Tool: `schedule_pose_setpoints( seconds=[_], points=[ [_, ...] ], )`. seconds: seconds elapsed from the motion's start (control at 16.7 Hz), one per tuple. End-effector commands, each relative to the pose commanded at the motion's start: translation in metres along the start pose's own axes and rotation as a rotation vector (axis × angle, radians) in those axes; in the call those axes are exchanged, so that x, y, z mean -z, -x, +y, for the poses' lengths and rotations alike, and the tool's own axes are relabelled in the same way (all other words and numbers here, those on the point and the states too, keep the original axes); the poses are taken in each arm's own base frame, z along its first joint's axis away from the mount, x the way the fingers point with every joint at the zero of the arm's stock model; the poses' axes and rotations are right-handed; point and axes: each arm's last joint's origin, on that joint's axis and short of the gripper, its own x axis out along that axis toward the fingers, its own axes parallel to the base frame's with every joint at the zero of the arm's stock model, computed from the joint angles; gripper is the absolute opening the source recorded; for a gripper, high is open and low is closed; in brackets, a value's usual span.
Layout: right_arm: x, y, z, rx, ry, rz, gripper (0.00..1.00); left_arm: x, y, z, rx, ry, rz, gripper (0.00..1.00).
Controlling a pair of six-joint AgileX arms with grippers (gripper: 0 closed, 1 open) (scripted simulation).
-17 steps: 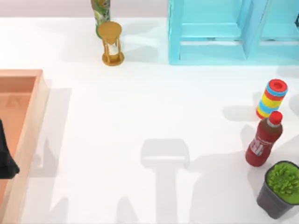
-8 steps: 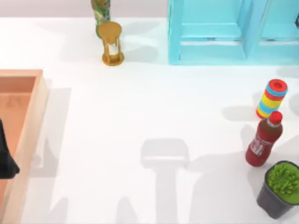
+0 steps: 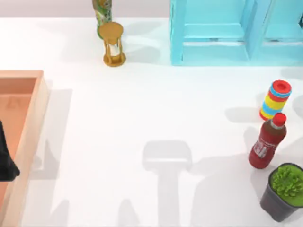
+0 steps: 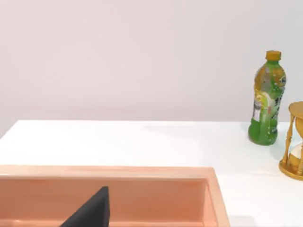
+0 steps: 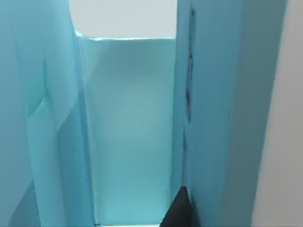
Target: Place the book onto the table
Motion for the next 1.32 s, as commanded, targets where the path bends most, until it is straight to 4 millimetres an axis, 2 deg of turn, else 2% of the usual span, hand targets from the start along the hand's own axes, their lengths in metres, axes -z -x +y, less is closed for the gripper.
schedule_pose_setpoints(
  seconds=[0.18,0.36,0.48,0.66,0.78,0.9,1.02,1.14,1.32],
  points=[
    [-0.024,0.012,-0.006,0.001,-0.004,0.012,0.0,0.0,0.0,0.0,0.0,0.0,0.0,1.0],
    [-0.067,0.038,-0.014,-0.004,-0.008,0.022,0.0,0.0,0.0,0.0,0.0,0.0,0.0,1.0],
    [-0.101,0.064,-0.018,-0.002,-0.011,0.025,0.0,0.0,0.0,0.0,0.0,0.0,0.0,1.0],
    [-0.156,0.114,-0.017,-0.002,0.001,-0.003,0.0,0.0,0.0,0.0,0.0,0.0,0.0,1.0],
    [-0.18,0.147,-0.013,-0.003,0.008,-0.018,0.0,0.0,0.0,0.0,0.0,0.0,0.0,1.0],
    [-0.192,0.173,-0.009,-0.003,0.009,-0.017,0.0,0.0,0.0,0.0,0.0,0.0,0.0,1.0],
    [-0.196,0.191,-0.006,-0.002,0.005,-0.01,0.0,0.0,0.0,0.0,0.0,0.0,0.0,1.0],
    [-0.196,0.198,-0.005,-0.002,0.001,-0.004,0.0,0.0,0.0,0.0,0.0,0.0,0.0,1.0],
    [-0.196,0.199,-0.004,-0.002,0.001,-0.003,0.0,0.0,0.0,0.0,0.0,0.0,0.0,1.0]
  ],
)
